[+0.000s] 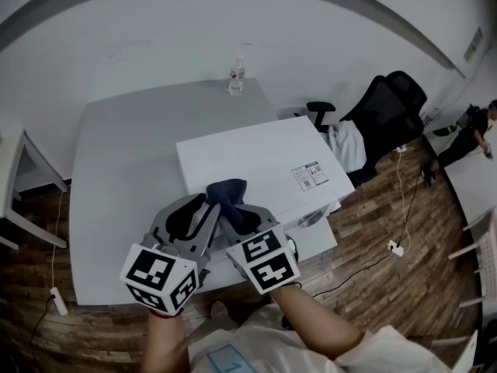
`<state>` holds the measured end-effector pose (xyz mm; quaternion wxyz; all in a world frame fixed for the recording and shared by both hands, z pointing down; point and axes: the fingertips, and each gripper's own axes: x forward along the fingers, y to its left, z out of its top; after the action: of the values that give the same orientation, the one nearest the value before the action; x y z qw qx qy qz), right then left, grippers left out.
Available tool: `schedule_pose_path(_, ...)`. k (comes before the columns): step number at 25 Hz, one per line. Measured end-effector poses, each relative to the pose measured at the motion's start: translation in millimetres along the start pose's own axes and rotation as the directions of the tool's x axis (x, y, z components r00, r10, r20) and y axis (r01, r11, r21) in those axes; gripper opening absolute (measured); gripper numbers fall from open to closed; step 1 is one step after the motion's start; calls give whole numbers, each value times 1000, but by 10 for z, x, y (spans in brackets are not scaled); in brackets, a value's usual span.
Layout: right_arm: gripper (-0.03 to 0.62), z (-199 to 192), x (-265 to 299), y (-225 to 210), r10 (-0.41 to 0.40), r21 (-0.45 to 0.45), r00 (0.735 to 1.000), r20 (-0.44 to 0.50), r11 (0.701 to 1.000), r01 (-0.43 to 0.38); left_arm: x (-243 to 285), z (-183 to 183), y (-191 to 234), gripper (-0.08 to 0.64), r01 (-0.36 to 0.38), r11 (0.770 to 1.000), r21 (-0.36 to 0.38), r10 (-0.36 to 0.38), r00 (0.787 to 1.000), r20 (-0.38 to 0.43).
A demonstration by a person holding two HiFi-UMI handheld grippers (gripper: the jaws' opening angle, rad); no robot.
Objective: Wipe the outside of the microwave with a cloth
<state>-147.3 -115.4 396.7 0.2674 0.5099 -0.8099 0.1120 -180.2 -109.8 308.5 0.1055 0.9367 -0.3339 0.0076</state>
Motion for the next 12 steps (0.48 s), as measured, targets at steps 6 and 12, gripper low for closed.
schedule_pose_path(6,74,43,39,336,147,22,989,-5,989,-147,-166,-21,147,103,-53,999,-9,54,999,9)
schedule_pose_path(12,74,132,49,771,407,34,911,-69,913,-406,-499,-34,393,103,-146,989,-31,146,989,25)
